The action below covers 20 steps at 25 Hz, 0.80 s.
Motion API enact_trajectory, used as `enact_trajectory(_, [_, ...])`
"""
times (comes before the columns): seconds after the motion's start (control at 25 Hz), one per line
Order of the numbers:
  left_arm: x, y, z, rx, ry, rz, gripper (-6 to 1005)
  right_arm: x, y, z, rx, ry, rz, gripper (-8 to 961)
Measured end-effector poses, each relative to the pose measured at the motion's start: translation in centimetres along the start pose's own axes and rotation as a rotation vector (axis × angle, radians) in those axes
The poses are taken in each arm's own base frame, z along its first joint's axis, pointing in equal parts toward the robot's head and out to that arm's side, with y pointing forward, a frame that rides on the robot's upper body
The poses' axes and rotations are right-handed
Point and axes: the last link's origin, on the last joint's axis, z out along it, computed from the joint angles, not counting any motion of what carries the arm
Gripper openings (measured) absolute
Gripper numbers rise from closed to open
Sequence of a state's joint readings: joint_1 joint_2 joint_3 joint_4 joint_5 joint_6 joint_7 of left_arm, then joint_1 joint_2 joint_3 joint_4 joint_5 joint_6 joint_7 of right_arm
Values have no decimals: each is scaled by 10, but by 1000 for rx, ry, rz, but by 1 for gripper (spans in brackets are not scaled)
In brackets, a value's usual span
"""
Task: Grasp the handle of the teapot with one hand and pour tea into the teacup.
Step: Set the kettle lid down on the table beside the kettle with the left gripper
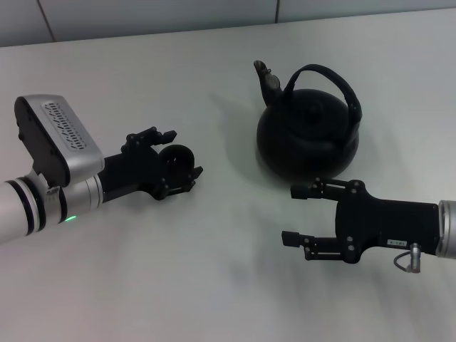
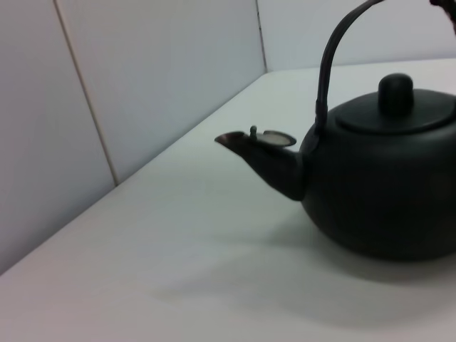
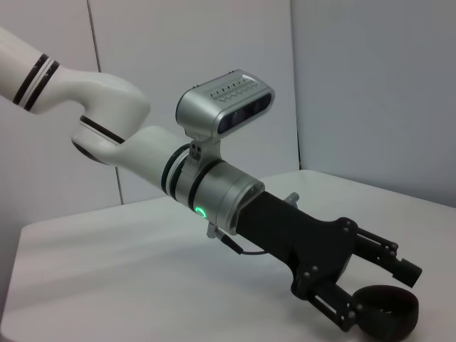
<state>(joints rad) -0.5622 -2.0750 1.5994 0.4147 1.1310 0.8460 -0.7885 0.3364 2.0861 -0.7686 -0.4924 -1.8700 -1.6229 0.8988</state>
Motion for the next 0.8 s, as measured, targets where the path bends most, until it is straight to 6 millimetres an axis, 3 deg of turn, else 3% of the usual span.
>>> enact_trajectory(0.44, [8,4,-17,-4,79,-5,801,1,0,-3,21,-14,13,769])
enact_trajectory(0.8, [-17,9,-80,136,108,-74,801,10,23,-18,154,-189,43,769])
